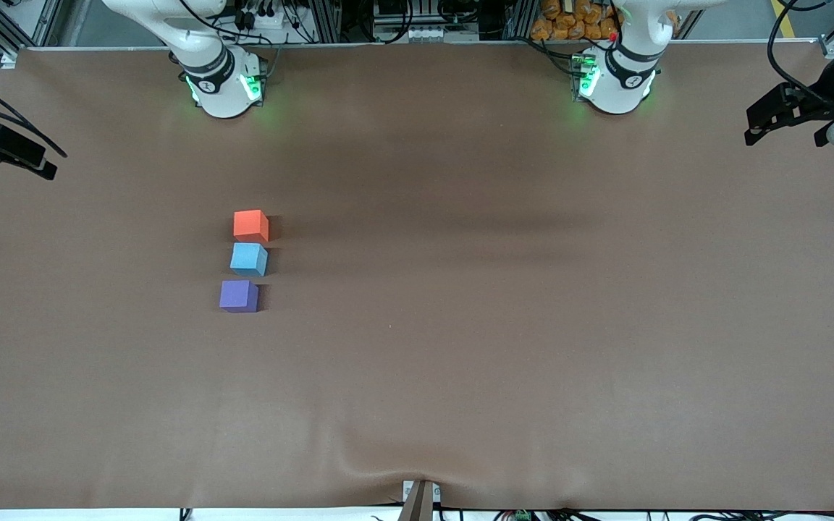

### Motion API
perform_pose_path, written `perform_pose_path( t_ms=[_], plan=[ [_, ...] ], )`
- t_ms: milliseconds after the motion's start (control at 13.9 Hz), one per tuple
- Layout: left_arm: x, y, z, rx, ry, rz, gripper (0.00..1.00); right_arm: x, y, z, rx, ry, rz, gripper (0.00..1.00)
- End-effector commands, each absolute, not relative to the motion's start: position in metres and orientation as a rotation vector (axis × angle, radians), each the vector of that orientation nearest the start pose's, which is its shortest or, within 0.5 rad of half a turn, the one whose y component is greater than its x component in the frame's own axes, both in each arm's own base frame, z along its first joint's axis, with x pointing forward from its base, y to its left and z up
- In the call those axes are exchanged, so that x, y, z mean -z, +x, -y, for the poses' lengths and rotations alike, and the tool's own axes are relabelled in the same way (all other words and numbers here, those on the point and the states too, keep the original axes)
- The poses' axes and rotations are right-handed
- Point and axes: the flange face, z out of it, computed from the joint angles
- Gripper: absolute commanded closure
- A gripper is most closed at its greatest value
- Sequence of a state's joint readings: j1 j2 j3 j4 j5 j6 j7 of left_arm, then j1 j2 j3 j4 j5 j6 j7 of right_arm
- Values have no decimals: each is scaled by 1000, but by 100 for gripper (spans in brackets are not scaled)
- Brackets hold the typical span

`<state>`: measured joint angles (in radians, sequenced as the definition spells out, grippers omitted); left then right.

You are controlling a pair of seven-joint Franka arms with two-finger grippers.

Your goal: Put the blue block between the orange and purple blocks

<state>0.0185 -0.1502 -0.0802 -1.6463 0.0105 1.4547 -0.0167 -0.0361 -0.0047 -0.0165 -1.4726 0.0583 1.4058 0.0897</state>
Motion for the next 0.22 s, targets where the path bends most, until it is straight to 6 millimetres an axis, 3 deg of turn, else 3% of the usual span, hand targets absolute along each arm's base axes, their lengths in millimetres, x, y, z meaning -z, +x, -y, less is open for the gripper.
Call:
perform_pose_path(
  t_ms=[0, 143],
  plan=[
    [-665, 495, 33, -73, -3116, -68, 0, -660, 534, 23, -87, -3090, -212, 0],
    [-666, 494, 32, -69, -3118, -66, 0, -660, 534, 23, -91, -3090, -207, 0]
  ],
)
